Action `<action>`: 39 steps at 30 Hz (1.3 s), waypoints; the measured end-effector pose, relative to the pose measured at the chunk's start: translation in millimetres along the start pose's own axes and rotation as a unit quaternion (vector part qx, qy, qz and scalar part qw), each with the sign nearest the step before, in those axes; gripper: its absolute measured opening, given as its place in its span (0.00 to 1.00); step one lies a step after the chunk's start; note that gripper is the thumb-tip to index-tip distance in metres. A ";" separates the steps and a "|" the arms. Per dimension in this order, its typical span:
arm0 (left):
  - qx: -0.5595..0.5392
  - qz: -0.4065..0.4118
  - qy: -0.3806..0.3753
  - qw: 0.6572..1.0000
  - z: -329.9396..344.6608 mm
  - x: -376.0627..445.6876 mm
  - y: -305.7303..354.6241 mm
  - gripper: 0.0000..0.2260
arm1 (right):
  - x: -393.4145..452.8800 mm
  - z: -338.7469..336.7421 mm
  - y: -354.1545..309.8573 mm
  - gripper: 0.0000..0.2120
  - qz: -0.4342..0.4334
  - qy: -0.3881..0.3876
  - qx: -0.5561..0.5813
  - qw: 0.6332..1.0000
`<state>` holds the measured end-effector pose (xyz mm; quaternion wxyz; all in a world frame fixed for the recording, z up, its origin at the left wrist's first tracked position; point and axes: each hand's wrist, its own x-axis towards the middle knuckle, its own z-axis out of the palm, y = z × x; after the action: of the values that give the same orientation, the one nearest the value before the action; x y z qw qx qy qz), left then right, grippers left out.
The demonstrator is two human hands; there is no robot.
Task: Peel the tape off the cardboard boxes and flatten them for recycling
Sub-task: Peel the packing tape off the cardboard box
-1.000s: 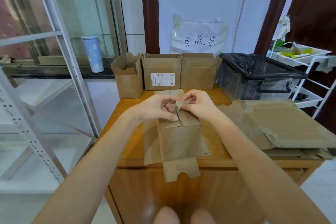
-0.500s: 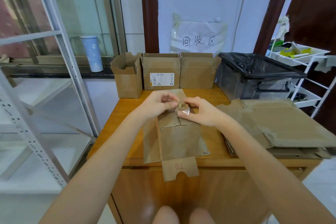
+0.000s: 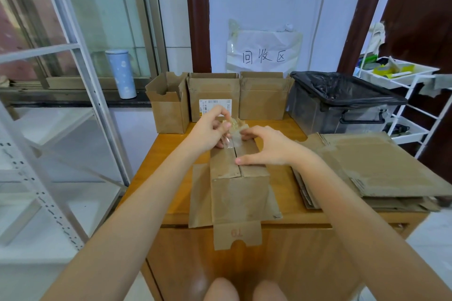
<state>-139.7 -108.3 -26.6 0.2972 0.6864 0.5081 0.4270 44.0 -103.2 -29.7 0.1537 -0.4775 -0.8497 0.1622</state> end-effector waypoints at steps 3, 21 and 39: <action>-0.006 -0.009 -0.021 1.000 -1.3 0.6 0.8 0.05 | 7.7 -7.5 -3.4 0.30 0.021 0.017 0.146 0.989; -0.134 -0.054 -0.071 0.987 -13.0 0.5 -12.0 0.12 | 27.4 11.8 10.6 0.12 -0.065 0.077 0.199 0.975; 0.127 -0.035 -0.048 0.990 5.6 3.2 -6.6 0.22 | 29.5 11.6 11.0 0.14 -0.055 0.142 0.251 0.956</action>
<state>-137.3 -103.0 -33.7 0.2466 0.7200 0.5671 0.3150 32.8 -73.9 -41.7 0.3963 -0.3943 -0.7761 0.2917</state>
